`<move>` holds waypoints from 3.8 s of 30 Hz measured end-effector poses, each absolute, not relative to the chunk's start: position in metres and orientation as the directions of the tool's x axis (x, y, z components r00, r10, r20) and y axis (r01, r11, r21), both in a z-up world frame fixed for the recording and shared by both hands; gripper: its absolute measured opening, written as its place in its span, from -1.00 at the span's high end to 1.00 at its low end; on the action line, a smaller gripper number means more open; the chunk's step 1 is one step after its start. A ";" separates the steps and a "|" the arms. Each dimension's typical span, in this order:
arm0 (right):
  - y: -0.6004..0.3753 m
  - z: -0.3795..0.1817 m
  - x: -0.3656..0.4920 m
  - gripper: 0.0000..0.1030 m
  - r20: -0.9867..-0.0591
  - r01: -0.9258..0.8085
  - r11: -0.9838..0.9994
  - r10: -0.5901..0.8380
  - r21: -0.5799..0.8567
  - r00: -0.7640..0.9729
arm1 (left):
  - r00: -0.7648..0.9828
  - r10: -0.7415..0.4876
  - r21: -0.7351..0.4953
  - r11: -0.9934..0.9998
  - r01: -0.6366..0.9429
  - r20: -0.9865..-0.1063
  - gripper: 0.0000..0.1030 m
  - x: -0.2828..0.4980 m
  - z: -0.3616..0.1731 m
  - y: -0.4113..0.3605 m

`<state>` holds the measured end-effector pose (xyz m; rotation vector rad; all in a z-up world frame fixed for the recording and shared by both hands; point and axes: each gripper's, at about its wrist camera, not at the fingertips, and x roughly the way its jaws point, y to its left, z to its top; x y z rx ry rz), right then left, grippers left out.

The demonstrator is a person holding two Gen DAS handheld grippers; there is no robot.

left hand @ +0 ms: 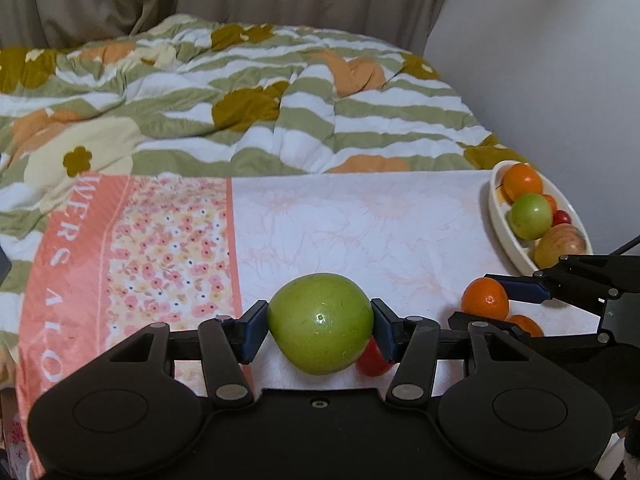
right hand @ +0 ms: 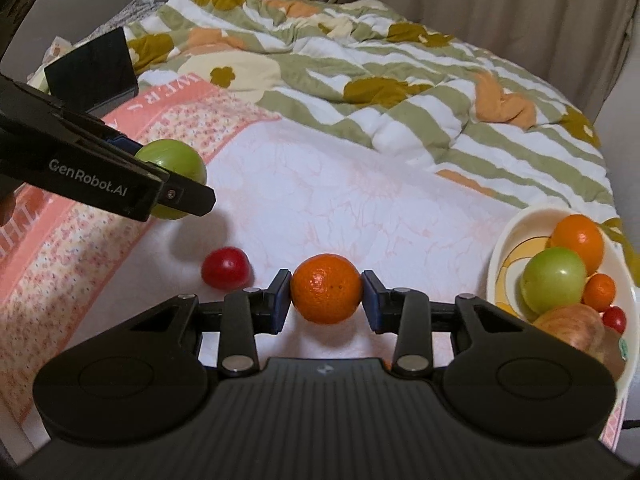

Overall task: Organize fruits
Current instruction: 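Carry the green apple with the left tool while the right tool carries the mandarin to the bowl, then release the green apple into the bowl with the left tool while the right tool releases the mandarin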

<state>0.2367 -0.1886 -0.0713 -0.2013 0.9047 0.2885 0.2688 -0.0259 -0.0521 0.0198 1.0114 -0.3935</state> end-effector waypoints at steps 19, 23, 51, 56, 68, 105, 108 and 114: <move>-0.194 0.010 0.136 -0.03 -0.702 -0.063 0.998 0.024 -0.030 0.712 | 0.568 -0.467 -0.172 0.852 0.494 -0.678 -0.13 0.193 0.021 -0.018; -0.209 0.022 0.115 -0.02 -0.692 0.012 1.000 -0.015 -0.009 0.722 | 0.564 -0.499 -0.185 0.833 0.521 -0.658 -0.13 0.182 0.029 -0.025; -0.419 0.035 0.133 -0.03 -0.668 -0.096 0.995 0.073 0.002 0.740 | 0.638 -0.399 -0.214 0.912 0.350 -0.658 -0.13 0.203 0.025 -0.200; -0.448 0.028 0.159 -0.03 -0.672 -0.097 0.995 0.085 0.020 0.736 | 0.628 -0.376 -0.198 0.921 0.336 -0.682 -0.13 0.231 0.012 -0.225; -0.465 -0.012 0.217 -0.03 -0.707 -0.075 0.996 0.092 0.055 0.701 | 0.572 -0.342 -0.163 0.926 0.341 -0.746 -0.13 0.312 -0.035 -0.257; -0.435 -0.049 0.269 -0.04 -0.732 -0.159 0.982 0.185 0.106 0.656 | 0.627 -0.261 -0.055 0.943 0.328 -0.734 -1.00 0.283 -0.017 -0.230; -0.434 -0.052 0.270 -0.05 -0.735 -0.164 0.980 0.192 0.111 0.651 | 0.632 -0.253 -0.060 0.949 0.310 -0.733 -1.00 0.276 -0.016 -0.223; -0.428 -0.048 0.262 -0.83 -0.726 -0.176 0.981 0.177 0.078 0.664 | 0.642 -0.235 -0.068 0.959 0.274 -0.730 -1.00 0.264 -0.015 -0.213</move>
